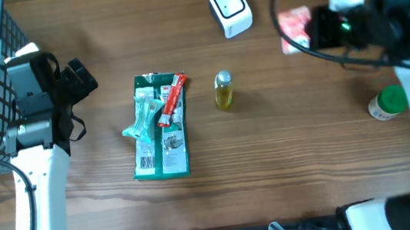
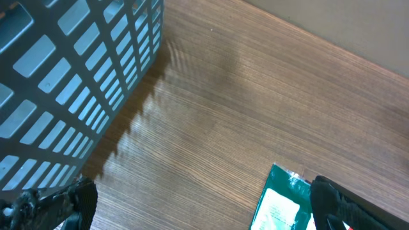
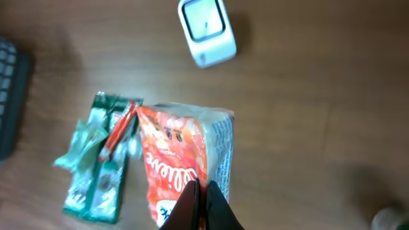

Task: Scan the item barcode
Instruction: 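Carry the tissue packet up under the white scanner with the right gripper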

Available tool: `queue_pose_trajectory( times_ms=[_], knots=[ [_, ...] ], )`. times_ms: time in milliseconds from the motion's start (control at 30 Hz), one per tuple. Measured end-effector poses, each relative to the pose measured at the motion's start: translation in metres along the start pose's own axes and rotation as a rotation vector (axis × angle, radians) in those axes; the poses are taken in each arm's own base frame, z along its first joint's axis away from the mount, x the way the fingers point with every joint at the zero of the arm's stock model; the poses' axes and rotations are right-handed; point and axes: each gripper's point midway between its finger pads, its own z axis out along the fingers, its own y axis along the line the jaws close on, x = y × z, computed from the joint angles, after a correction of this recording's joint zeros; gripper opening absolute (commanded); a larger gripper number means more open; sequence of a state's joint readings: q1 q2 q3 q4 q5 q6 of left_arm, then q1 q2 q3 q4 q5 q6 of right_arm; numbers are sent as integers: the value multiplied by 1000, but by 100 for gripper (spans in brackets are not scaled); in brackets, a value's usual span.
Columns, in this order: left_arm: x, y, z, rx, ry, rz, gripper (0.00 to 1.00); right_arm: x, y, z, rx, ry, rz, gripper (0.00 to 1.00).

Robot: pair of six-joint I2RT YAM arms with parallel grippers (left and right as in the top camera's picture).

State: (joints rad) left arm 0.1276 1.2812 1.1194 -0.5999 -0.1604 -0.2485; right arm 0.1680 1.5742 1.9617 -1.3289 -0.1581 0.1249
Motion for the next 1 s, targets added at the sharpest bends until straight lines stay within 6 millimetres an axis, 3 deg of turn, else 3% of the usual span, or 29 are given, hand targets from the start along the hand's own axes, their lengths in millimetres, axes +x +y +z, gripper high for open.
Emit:
queue_pose_trajectory(
  times_ms=[133, 333, 500, 733, 1000],
  knots=[
    [0, 0, 0, 0, 0, 0, 100, -12, 10, 37, 54, 18, -110, 4],
    [0, 0, 0, 0, 0, 0, 100, -35, 14, 119, 199, 18, -313, 4],
    [0, 0, 0, 0, 0, 0, 100, -58, 13, 170, 335, -38, -455, 4],
    [0, 0, 0, 0, 0, 0, 100, -83, 13, 227, 475, -125, -558, 4],
    [0, 0, 0, 0, 0, 0, 100, -104, 2, 265, 604, -196, -660, 4]
  ],
)
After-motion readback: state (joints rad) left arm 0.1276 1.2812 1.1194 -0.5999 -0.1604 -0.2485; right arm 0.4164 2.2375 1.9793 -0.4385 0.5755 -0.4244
